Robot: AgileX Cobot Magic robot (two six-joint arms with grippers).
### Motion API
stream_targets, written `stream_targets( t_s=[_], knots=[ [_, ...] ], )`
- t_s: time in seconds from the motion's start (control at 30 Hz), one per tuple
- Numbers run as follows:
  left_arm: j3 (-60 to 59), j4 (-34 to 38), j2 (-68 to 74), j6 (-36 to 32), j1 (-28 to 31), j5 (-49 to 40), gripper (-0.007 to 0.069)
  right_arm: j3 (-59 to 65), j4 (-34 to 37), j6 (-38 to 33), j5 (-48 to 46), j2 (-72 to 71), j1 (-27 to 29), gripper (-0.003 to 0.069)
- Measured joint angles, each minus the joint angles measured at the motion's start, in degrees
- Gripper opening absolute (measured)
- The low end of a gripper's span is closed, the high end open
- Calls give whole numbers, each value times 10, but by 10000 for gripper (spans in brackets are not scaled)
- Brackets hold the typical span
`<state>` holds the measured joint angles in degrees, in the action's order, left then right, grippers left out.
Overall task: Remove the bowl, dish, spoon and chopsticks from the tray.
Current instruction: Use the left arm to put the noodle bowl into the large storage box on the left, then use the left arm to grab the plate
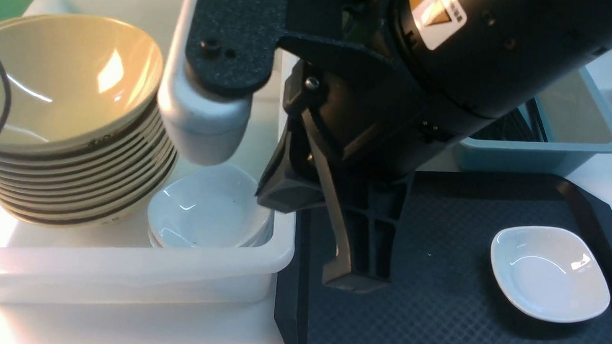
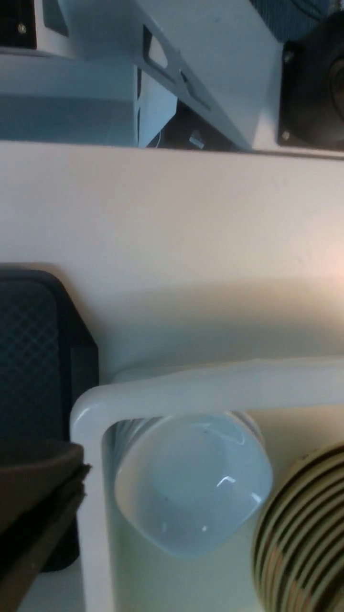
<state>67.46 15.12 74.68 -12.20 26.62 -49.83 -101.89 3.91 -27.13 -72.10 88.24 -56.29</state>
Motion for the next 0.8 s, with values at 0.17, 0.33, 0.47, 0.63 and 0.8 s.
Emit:
stream_targets(
  t_s=[0.17, 0.33, 0.47, 0.63, 0.8],
  knots=[
    [88, -60, -35, 44, -69, -63, 613, 2, -136, 92, -1, -10, 1, 41],
    [174, -78, -58, 70, -265, -122, 544, 33, -192, 153, 1, -48, 47, 41],
    [176, -108, -23, 101, -447, -133, 454, 118, -193, 188, 3, -100, 148, 41],
    [176, -145, 87, 118, -635, -77, 409, 236, -178, 216, 2, -191, 256, 43],
    [200, -119, 209, 115, -726, 6, 426, 305, -171, 231, -1, -315, 306, 45]
  ],
)
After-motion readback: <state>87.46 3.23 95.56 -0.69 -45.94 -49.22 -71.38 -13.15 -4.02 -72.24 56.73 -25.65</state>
